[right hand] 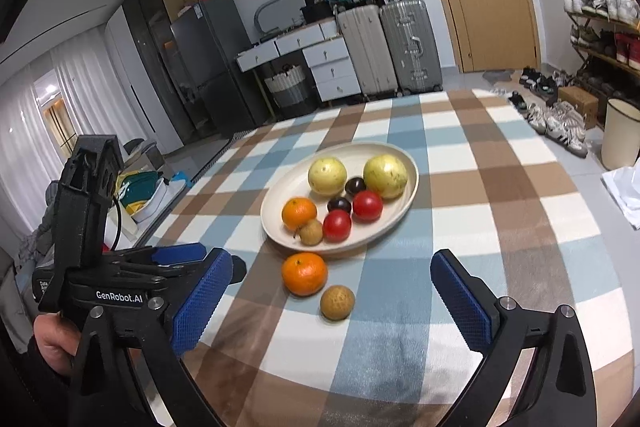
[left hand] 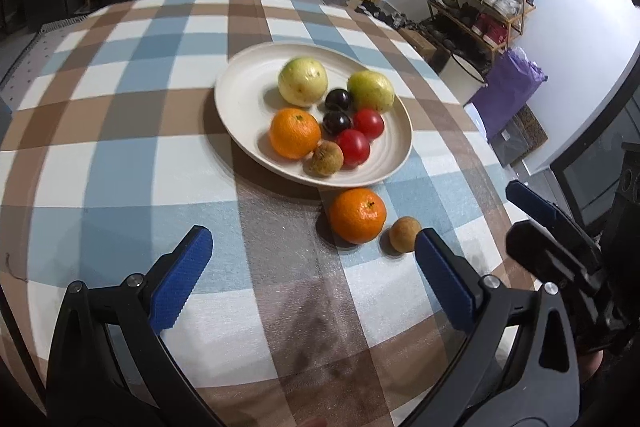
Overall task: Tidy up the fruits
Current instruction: 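Withdraw both grippers from the plate over the last orange and kiwi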
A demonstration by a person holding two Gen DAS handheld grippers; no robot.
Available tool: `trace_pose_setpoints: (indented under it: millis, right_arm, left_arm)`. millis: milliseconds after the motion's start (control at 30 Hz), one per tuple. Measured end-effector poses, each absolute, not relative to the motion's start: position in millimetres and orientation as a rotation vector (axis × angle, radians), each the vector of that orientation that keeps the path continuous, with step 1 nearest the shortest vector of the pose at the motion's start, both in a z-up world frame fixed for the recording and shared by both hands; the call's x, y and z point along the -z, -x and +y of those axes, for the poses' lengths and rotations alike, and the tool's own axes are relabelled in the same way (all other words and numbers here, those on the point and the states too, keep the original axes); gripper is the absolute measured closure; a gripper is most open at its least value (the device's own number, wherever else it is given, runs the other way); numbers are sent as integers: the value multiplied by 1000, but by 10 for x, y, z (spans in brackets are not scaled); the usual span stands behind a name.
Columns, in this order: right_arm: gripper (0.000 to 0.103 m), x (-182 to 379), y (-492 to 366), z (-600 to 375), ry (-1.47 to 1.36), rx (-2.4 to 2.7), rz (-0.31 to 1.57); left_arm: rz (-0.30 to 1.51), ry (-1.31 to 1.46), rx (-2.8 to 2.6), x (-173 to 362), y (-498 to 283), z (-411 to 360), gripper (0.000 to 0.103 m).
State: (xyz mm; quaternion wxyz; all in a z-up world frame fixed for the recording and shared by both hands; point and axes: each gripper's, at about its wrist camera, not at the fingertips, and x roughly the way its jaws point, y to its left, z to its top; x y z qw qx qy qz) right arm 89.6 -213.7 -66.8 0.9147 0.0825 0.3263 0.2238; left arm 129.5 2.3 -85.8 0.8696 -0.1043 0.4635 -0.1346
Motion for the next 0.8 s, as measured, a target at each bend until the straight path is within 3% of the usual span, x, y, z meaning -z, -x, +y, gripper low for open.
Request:
trace_pose_setpoints:
  millis: [800]
  right_arm:
    - [2,1049,-1283,-2537,-319,-396,764]
  left_arm:
    - [1046,220,309,1245,-1739,-273,5]
